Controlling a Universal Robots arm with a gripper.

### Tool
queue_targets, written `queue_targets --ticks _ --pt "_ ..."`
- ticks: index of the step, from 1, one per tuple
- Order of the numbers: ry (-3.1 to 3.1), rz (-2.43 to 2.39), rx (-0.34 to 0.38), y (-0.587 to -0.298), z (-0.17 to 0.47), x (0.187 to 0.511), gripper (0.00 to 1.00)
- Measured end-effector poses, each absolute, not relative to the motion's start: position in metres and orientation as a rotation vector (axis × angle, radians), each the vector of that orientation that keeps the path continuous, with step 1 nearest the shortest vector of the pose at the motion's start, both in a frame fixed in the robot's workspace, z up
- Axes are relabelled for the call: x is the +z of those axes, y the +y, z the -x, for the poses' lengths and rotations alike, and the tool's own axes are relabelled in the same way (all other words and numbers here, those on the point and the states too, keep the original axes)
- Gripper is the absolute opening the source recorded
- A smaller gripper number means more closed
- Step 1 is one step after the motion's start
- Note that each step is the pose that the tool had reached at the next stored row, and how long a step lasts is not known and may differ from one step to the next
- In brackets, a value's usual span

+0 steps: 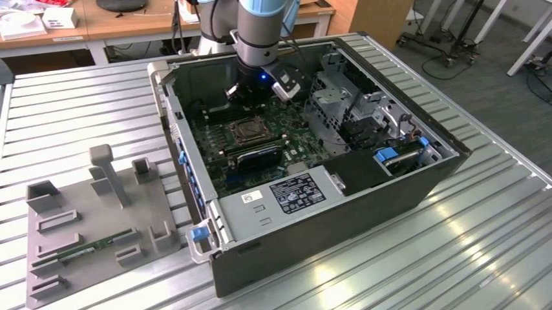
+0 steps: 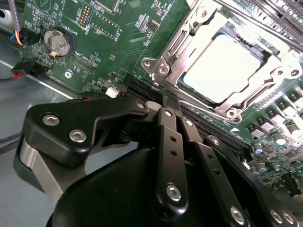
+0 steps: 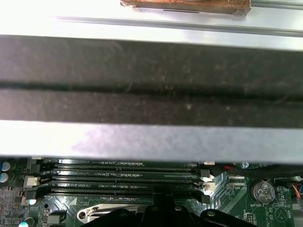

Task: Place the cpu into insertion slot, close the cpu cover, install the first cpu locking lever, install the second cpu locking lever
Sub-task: 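Install the first cpu locking lever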

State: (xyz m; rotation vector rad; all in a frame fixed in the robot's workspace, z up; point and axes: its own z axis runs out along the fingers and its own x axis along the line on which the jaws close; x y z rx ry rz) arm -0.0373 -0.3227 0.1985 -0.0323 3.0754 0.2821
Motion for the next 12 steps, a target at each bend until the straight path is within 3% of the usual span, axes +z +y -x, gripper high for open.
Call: queue_targets --ticks 12 --pt "3.079 0.036 0.248 -0.3227 0.0369 0.1977 0.11"
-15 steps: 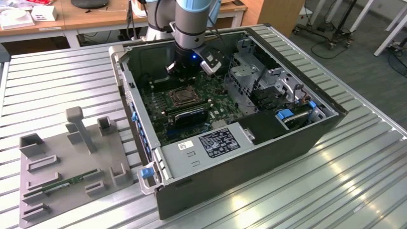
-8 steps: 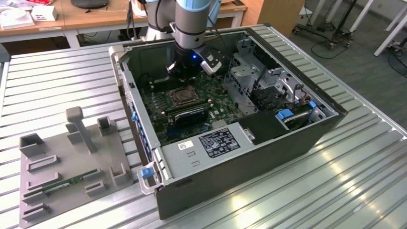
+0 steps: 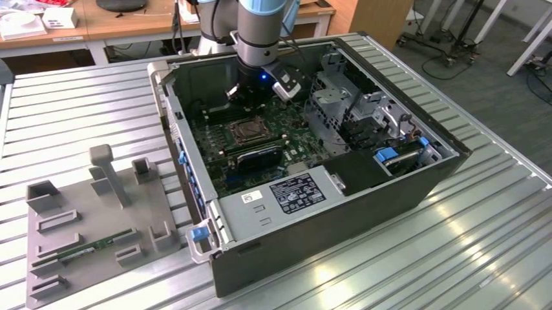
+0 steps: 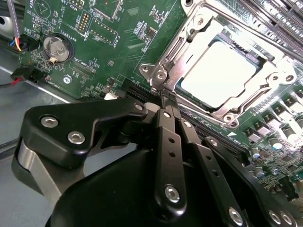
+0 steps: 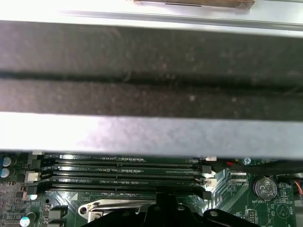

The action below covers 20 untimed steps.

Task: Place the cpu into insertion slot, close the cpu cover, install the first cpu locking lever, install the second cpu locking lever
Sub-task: 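Install the first cpu locking lever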

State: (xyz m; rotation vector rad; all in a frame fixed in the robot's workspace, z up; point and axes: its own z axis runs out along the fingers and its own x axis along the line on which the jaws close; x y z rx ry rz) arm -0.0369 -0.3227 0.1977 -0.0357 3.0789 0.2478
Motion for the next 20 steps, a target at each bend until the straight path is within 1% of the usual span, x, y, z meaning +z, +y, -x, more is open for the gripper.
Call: queue_targets --ticks 20 --pt "3.079 0.046 0.248 -0.3223 0.0369 0.1954 0.11"
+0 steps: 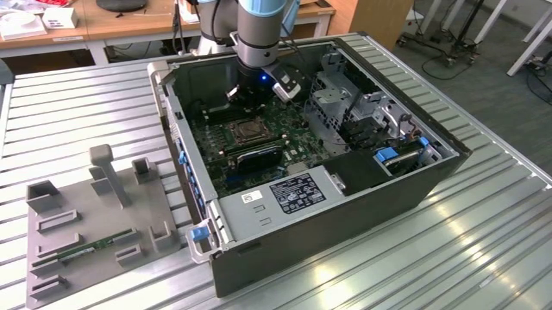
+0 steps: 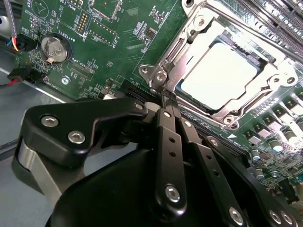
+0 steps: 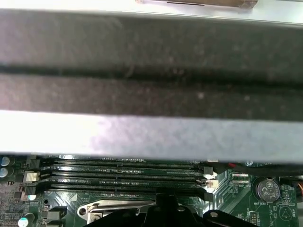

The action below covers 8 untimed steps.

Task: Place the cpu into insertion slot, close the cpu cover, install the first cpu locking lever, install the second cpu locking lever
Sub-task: 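Install the first cpu locking lever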

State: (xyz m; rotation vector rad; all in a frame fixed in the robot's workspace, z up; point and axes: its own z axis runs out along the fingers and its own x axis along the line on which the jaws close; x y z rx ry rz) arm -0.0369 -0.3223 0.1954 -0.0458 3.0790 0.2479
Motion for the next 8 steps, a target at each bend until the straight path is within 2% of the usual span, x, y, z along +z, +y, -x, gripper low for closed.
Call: queue_targets --ticks 8 --pt "3.079 0.046 0.248 -0.3223 0.0369 0.2043 0.11"
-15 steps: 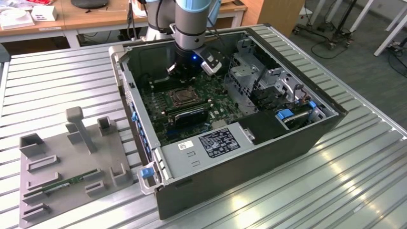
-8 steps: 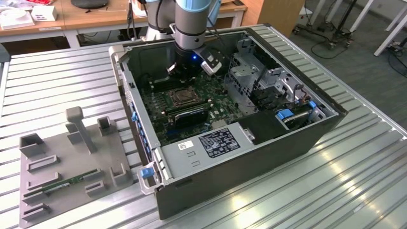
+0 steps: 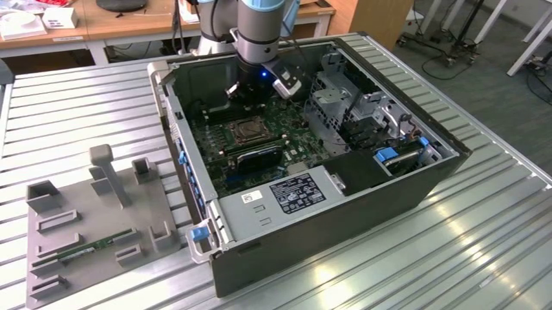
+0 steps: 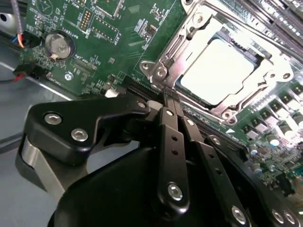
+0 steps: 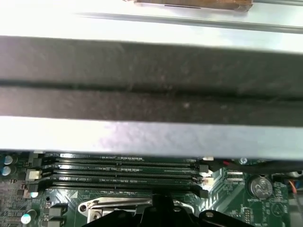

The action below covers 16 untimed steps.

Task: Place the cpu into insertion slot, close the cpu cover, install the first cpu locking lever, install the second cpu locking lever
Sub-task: 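Install the first cpu locking lever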

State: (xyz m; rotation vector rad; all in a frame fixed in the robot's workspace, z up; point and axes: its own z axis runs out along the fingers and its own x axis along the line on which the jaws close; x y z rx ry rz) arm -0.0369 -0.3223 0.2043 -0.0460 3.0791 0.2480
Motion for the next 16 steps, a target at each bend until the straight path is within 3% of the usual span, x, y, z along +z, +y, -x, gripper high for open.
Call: queue_targets --ticks 16 --pt "3.079 0.046 0.248 -0.322 0.037 0.238 0.11"
